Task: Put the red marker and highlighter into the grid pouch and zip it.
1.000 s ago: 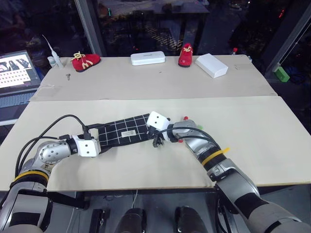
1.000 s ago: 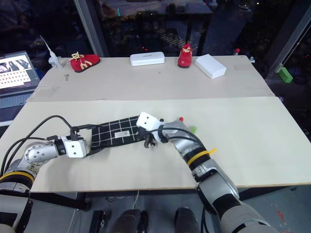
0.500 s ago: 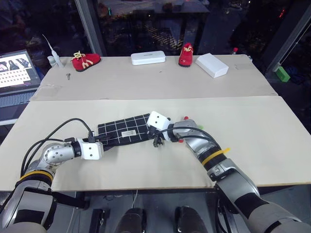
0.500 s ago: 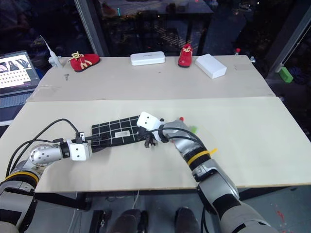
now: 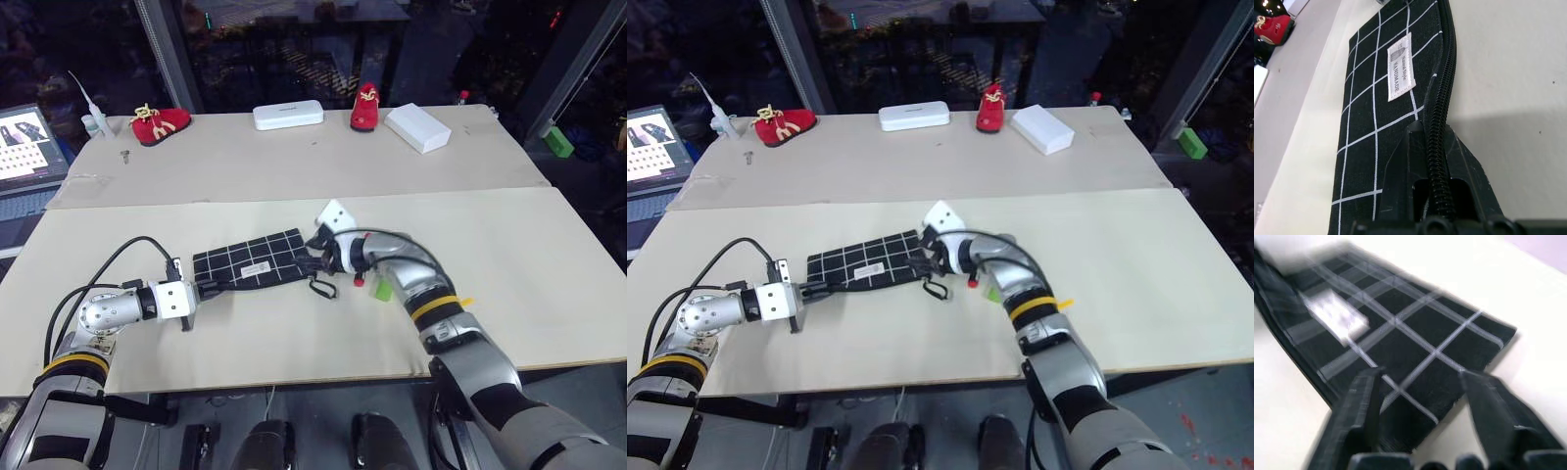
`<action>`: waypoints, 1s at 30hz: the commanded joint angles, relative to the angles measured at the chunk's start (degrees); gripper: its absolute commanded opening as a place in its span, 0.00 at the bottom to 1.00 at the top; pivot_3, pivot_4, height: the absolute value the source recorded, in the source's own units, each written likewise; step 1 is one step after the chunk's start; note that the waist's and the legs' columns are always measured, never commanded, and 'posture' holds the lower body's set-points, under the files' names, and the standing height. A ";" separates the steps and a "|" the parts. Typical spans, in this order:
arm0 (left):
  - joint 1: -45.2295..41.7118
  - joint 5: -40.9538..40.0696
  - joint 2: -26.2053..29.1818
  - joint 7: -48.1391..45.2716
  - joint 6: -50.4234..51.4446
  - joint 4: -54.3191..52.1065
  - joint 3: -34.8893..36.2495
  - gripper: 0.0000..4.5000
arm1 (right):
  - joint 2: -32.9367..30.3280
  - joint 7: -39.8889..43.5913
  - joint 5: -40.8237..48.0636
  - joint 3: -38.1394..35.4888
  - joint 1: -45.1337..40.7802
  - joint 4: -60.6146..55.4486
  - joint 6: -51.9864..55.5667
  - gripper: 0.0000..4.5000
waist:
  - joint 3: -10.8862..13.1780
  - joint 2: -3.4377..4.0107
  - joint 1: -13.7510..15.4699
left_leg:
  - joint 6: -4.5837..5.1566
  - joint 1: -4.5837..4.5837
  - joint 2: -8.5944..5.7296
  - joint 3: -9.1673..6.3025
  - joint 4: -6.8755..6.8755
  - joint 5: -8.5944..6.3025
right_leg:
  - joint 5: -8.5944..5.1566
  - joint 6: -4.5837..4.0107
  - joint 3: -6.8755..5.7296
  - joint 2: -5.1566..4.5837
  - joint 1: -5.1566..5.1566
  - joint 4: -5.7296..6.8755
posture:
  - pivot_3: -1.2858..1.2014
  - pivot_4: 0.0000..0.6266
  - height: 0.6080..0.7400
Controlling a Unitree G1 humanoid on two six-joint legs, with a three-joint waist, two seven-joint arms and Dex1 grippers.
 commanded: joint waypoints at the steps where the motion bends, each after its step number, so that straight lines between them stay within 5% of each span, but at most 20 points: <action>1: 5.92 -9.91 -2.06 -4.60 21.99 -11.35 1.98 0.00 | -4.37 5.16 10.93 -8.40 -5.30 -8.87 9.63 0.85 | 0.04 0.06 -0.02 | 0.01 -0.02 0.00 0.00 0.00 0.00 | 0.00 0.00 0.00 -0.01 0.00 -0.01 | 0.52 0.24 1.00; 7: 11.56 -15.46 -2.49 0.44 43.76 -31.46 5.65 0.00 | -10.50 4.90 11.38 -8.04 -1.38 -14.89 11.91 0.85 | 0.05 0.01 0.34 | 0.14 -0.10 0.00 -0.07 0.00 -0.11 | 0.00 0.02 -0.04 -0.04 -0.01 -0.11 | 0.52 0.24 1.00; 13: 12.75 -18.36 -5.06 7.21 57.83 -43.82 8.79 0.00 | -9.33 1.04 7.34 -2.81 3.15 -15.79 9.79 0.85 | 0.09 -0.03 0.07 | 0.10 -0.21 -0.01 -0.04 0.04 -0.07 | 0.00 0.01 0.04 -0.01 -0.09 -0.09 | 0.52 0.24 1.00; 30: 12.31 -18.31 -4.91 9.36 67.25 -50.89 12.15 0.00 | -7.22 -1.88 3.21 0.42 2.26 -9.91 4.27 0.85 | 0.10 -0.05 0.37 | 0.09 -0.22 -0.01 -0.04 0.03 -0.07 | 0.00 0.00 0.07 0.06 -0.10 -0.13 | 0.52 0.24 1.00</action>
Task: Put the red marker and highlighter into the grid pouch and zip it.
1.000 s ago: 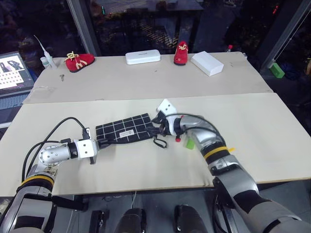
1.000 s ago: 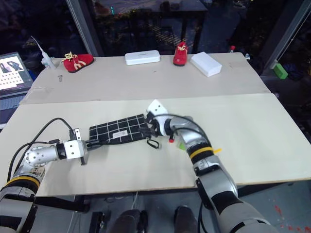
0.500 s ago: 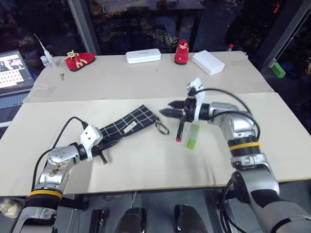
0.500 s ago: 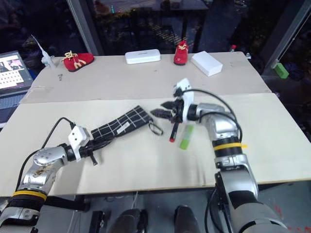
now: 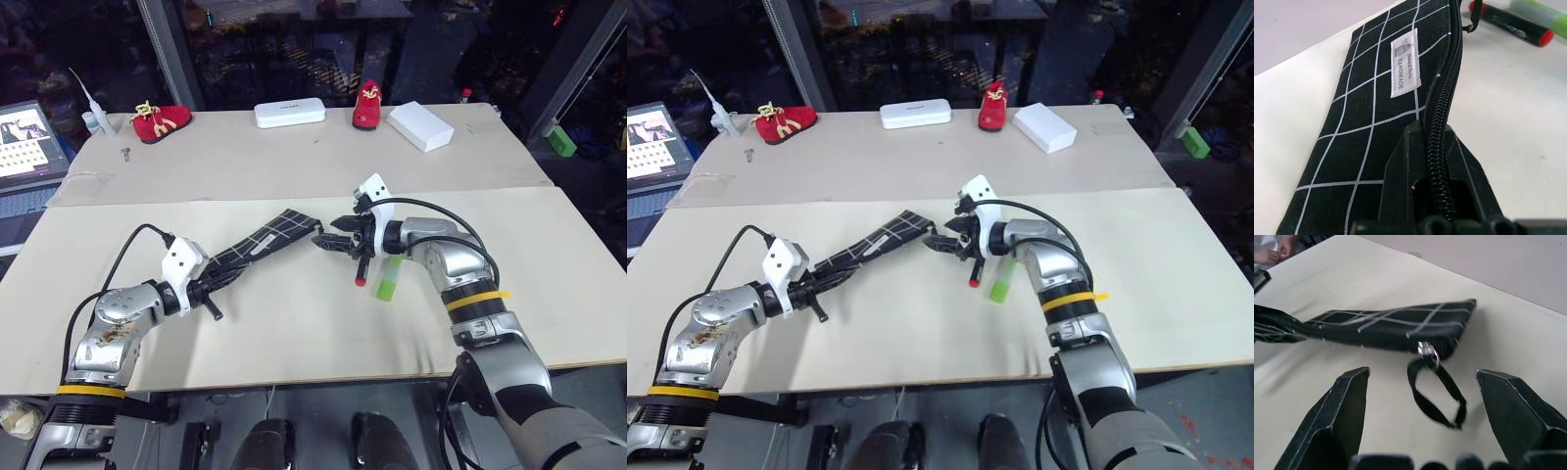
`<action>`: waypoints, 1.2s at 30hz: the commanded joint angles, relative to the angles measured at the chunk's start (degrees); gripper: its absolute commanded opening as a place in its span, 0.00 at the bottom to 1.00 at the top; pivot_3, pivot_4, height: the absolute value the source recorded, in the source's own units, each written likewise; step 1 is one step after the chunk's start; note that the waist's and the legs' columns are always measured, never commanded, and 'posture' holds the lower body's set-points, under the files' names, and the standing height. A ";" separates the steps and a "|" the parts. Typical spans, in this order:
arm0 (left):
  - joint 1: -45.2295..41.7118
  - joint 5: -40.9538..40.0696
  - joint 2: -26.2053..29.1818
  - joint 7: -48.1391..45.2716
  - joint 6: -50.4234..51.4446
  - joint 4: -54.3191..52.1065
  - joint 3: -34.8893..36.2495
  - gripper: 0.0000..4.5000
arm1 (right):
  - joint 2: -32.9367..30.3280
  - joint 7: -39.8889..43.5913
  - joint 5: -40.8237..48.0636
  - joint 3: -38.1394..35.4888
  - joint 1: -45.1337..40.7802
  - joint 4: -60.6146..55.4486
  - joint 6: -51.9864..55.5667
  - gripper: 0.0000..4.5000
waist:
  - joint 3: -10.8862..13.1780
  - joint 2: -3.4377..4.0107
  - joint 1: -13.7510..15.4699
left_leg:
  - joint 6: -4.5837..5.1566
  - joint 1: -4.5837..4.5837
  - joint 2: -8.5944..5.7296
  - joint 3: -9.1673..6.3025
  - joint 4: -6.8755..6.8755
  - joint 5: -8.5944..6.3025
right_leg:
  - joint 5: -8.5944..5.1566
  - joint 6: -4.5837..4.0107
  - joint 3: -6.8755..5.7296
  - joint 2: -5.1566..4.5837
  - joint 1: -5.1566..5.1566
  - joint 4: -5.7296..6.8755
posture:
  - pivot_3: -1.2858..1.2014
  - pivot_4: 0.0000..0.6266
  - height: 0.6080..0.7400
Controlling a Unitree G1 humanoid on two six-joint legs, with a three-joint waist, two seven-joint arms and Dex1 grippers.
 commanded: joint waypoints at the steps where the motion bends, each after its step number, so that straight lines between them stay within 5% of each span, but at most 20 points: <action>1: -1.09 -0.83 -0.03 -0.03 0.37 -2.59 1.64 0.00 | 0.68 -1.63 -2.14 1.02 -1.23 1.29 -3.88 0.85 | 0.00 0.00 -0.02 | 0.00 0.00 0.00 0.00 0.00 0.00 | 0.00 0.00 0.00 0.00 0.00 0.00 | 0.52 0.24 1.00; 9: -1.39 -0.78 -1.29 -0.16 0.91 -3.21 1.26 0.00 | 3.01 -5.97 -2.85 -0.87 -5.23 10.36 -7.02 0.85 | 0.01 0.00 -0.07 | -0.02 0.00 -0.01 0.01 0.00 0.01 | 0.01 -0.01 0.02 -0.01 0.00 0.00 | 0.52 0.24 1.00; 21: -0.32 -0.60 -1.99 0.20 1.37 -4.14 1.48 0.00 | 3.07 -0.83 -2.37 0.25 -4.38 9.48 -9.79 0.01 | 0.01 0.00 -0.07 | -0.01 -0.01 0.00 0.00 0.00 0.01 | 0.01 -0.01 0.02 -0.01 0.00 0.00 | 0.52 0.24 1.00; 36: -2.42 0.15 -2.01 -0.57 0.41 -1.47 1.01 0.00 | 7.47 2.80 -6.53 10.44 -0.43 -2.95 -8.17 0.01 | 0.01 0.00 -0.35 | -0.02 0.00 0.00 -0.02 0.00 0.01 | 0.01 -0.01 0.01 0.01 -0.03 0.05 | 0.52 0.24 1.00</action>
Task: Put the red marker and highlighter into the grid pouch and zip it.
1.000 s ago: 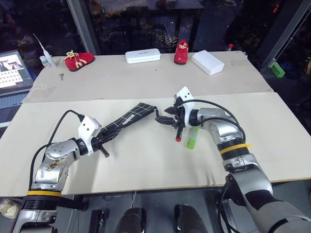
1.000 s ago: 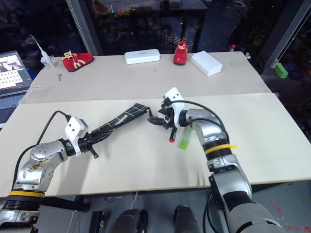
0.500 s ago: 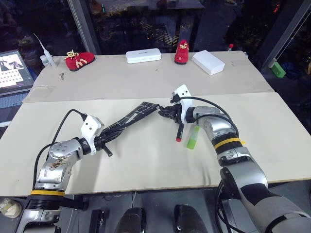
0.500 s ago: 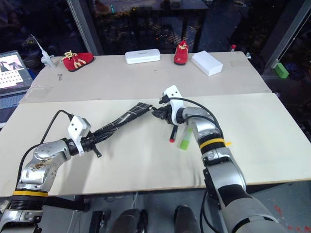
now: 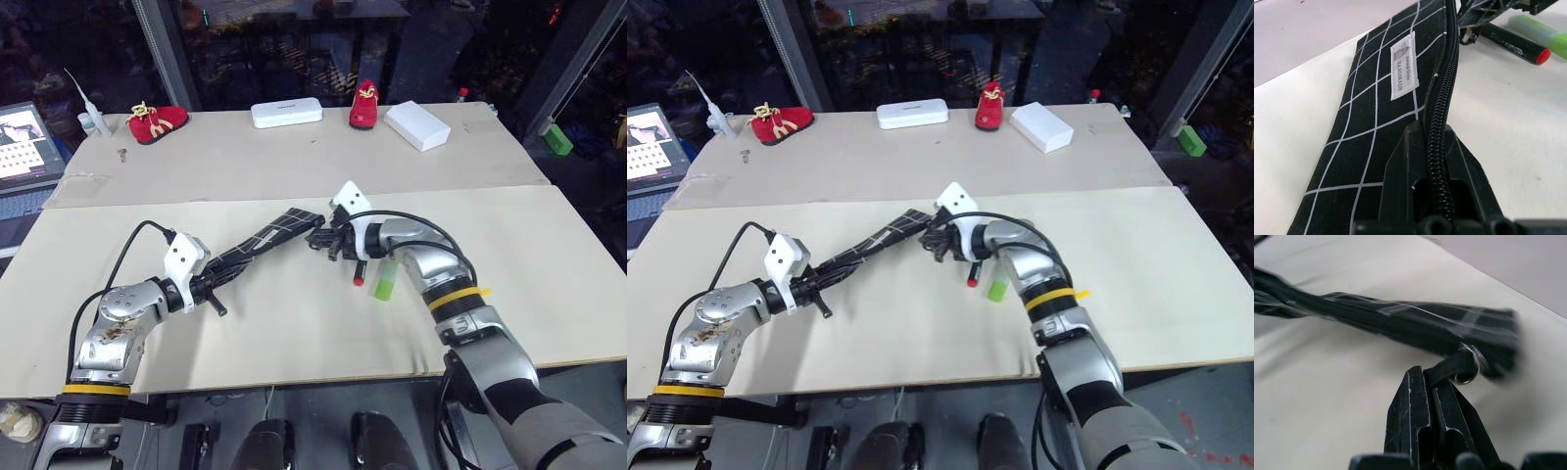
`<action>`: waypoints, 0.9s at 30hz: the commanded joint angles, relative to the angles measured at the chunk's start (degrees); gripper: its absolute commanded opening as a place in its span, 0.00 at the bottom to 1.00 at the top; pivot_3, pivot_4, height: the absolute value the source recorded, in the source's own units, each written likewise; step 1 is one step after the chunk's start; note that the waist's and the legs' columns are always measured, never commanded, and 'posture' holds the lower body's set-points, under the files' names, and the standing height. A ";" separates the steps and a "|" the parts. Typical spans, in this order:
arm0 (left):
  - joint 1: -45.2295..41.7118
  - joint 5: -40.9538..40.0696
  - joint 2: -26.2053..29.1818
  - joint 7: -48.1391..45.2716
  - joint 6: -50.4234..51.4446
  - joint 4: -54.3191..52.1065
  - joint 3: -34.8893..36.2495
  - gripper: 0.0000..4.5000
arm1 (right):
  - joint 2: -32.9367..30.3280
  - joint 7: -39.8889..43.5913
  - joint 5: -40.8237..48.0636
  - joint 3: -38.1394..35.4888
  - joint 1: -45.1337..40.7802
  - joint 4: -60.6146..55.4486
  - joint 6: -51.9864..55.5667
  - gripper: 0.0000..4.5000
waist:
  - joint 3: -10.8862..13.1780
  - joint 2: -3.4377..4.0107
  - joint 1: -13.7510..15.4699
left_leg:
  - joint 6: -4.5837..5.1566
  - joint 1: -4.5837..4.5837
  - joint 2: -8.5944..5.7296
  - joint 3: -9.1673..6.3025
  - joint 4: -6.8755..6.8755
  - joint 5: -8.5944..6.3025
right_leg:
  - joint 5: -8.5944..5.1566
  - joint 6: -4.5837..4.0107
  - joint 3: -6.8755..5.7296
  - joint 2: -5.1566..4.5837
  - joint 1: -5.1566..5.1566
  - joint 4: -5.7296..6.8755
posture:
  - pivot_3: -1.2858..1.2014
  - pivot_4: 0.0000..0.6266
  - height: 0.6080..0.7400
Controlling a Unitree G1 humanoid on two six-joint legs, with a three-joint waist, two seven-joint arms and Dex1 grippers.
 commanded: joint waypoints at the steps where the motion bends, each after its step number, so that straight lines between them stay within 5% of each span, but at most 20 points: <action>1: -1.96 0.17 -0.15 -0.41 -0.96 0.12 0.69 0.00 | 3.16 1.32 -0.10 3.97 0.83 -6.04 0.29 0.01 | 0.00 0.00 0.02 | 0.00 0.01 0.00 -0.01 0.00 0.00 | 0.00 0.00 0.00 0.00 0.00 0.00 | 0.52 0.24 1.00; 12: -3.68 1.12 -0.68 -2.40 -1.41 2.18 -0.16 0.00 | 7.67 3.22 0.33 8.63 1.58 -11.40 3.00 0.01 | 0.00 0.00 0.36 | -0.02 0.01 -0.03 -0.05 0.00 0.01 | 0.00 0.00 -0.02 -0.01 0.01 -0.01 | 0.52 0.24 1.00; 21: -5.15 2.22 -1.52 -3.80 -2.26 4.27 -0.83 0.00 | 14.62 -0.17 4.88 3.79 1.13 -11.34 8.34 0.01 | 0.00 -0.01 0.13 | -0.06 0.02 -0.02 -0.11 0.00 0.04 | 0.01 -0.01 -0.01 0.05 0.01 0.03 | 0.52 0.24 1.00; 27: -4.69 2.44 -1.92 -3.80 -2.44 4.08 -0.67 0.00 | 10.14 -1.59 1.96 3.13 0.89 -8.56 6.34 0.43 | 0.00 -0.01 0.18 | -0.06 0.02 -0.04 -0.13 0.00 0.04 | 0.01 -0.01 -0.02 0.05 0.01 0.03 | 0.52 0.24 1.00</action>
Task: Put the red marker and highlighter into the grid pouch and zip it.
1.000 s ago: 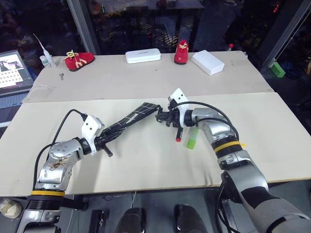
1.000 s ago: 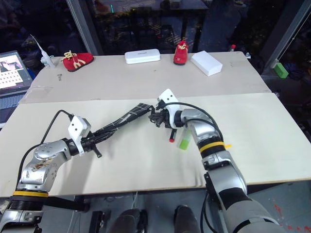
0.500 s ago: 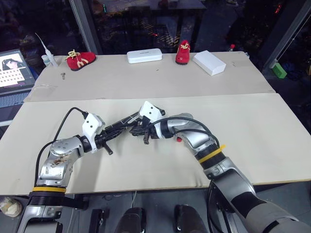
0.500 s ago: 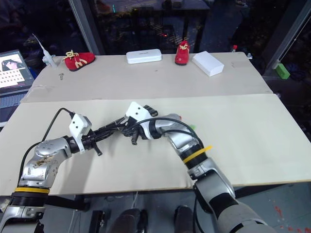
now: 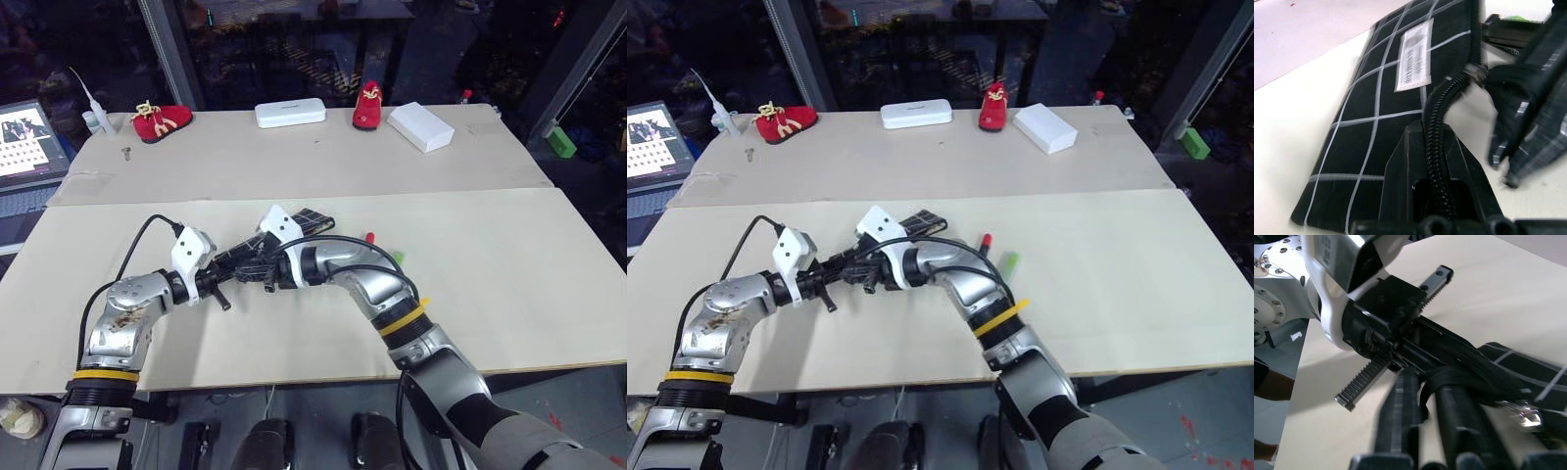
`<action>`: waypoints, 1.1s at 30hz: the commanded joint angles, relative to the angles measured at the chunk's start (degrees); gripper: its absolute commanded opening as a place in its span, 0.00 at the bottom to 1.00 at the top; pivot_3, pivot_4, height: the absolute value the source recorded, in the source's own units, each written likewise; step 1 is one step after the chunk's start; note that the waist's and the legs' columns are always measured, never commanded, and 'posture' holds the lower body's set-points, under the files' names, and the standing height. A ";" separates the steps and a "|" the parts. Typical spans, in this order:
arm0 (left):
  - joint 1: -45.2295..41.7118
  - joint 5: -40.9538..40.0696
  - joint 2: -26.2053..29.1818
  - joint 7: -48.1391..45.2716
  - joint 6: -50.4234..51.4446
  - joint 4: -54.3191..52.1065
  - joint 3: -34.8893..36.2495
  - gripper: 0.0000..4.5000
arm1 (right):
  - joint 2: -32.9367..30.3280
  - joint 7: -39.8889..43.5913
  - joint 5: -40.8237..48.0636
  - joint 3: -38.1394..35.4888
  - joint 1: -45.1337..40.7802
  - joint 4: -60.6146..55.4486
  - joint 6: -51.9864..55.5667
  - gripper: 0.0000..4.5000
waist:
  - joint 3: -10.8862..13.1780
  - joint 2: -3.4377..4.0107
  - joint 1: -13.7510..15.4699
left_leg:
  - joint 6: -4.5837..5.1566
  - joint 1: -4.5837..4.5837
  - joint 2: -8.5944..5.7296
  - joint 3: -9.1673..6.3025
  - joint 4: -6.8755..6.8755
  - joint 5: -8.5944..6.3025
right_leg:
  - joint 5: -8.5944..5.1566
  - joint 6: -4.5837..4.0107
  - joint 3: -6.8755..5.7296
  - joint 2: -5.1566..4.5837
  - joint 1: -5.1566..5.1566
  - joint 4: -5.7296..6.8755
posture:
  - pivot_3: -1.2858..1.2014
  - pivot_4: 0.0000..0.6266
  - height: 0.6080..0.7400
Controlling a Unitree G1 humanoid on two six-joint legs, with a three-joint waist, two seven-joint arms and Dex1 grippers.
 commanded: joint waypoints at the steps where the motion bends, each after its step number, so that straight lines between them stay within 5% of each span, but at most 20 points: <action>1: -0.29 0.03 -0.02 -0.13 -0.93 -1.02 0.32 0.00 | -3.02 -0.42 -0.15 -1.97 -1.57 -1.09 -0.37 0.51 | 0.00 0.00 0.01 | 0.00 0.00 0.00 0.00 0.00 0.00 | 0.00 0.00 0.00 0.00 0.00 0.00 | 0.52 0.24 1.00; 4: 0.01 -0.09 -0.25 0.14 -0.82 -1.46 0.38 0.00 | -7.28 1.73 2.58 -4.04 -0.73 -4.27 3.18 0.73 | 0.01 -0.01 0.18 | -0.01 0.00 -0.01 0.00 0.00 0.00 | 0.00 0.00 0.00 -0.01 0.02 -0.02 | 0.52 0.24 1.00; 10: 0.91 -0.16 -0.60 0.63 -0.76 -2.41 0.50 0.00 | -23.22 12.28 10.15 -6.50 9.67 -25.36 6.75 0.73 | 0.01 -0.03 0.44 | 0.04 -0.15 0.00 -0.02 0.00 -0.02 | -0.01 0.01 -0.04 -0.03 0.01 -0.14 | 0.52 0.24 1.00; 15: 1.45 -0.24 -0.69 0.93 -0.74 -2.96 0.64 0.00 | -31.36 10.09 14.03 -13.29 14.76 -34.34 10.84 0.73 | 0.06 -0.10 0.15 | 0.04 -0.18 0.02 0.02 0.01 -0.02 | -0.01 0.01 -0.02 -0.02 0.00 -0.24 | 0.52 0.24 1.00; 20: 2.55 -0.51 -0.63 1.16 -0.86 -3.55 1.04 0.00 | -32.80 -11.19 6.30 -23.76 13.85 -28.65 19.25 0.73 | 0.06 -0.12 0.53 | 0.03 0.10 0.07 0.03 0.02 -0.01 | 0.01 -0.02 0.00 0.00 0.24 -0.55 | 0.52 0.24 1.00; 33: 2.12 -0.40 -1.41 1.40 -1.53 -2.50 0.83 0.00 | -25.49 -29.52 4.88 -26.94 22.27 -39.19 35.14 0.73 | 0.06 -0.11 1.13 | 0.13 -0.25 0.00 0.14 0.05 -0.06 | 0.05 0.00 0.06 -0.11 0.09 -0.78 | 0.52 0.24 1.00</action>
